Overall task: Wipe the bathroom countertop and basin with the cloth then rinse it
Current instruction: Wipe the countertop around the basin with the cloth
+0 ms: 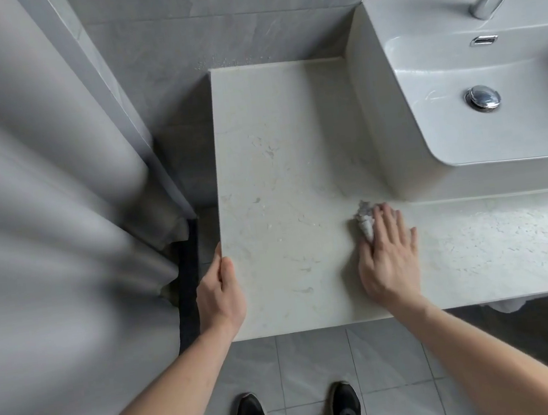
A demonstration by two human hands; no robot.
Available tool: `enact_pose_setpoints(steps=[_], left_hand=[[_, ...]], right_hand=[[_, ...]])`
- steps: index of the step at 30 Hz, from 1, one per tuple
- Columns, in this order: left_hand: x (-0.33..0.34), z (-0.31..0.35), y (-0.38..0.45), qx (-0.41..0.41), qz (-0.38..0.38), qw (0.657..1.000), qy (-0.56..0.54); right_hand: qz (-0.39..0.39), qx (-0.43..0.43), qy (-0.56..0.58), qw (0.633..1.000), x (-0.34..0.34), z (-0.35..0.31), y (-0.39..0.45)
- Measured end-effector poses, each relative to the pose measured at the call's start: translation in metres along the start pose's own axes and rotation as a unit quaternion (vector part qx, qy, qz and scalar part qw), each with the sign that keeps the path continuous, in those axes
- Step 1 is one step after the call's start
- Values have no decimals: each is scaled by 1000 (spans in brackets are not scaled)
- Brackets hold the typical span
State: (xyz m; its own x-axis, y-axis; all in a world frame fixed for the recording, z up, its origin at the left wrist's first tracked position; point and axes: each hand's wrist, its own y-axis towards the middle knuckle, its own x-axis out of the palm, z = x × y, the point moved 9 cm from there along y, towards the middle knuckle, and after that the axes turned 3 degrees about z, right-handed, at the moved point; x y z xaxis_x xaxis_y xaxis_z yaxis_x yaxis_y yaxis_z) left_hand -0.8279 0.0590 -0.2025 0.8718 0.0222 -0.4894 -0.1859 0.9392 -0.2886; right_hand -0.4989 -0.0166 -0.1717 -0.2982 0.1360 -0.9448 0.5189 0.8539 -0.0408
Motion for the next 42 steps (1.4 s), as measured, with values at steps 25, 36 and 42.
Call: enact_pose_setpoints(steps=[25,36,42], left_hand=[[-4,12,-3,1,6,998,68],[-3,21,-3,23,13,993,116],[-4,20,-2,38,23,994,104]], right_hand=[[40,136,17,990,-37,88,8],[-37,-91,16,995,36,-104,12],[-112,-242,62,962,64,-210,-10]])
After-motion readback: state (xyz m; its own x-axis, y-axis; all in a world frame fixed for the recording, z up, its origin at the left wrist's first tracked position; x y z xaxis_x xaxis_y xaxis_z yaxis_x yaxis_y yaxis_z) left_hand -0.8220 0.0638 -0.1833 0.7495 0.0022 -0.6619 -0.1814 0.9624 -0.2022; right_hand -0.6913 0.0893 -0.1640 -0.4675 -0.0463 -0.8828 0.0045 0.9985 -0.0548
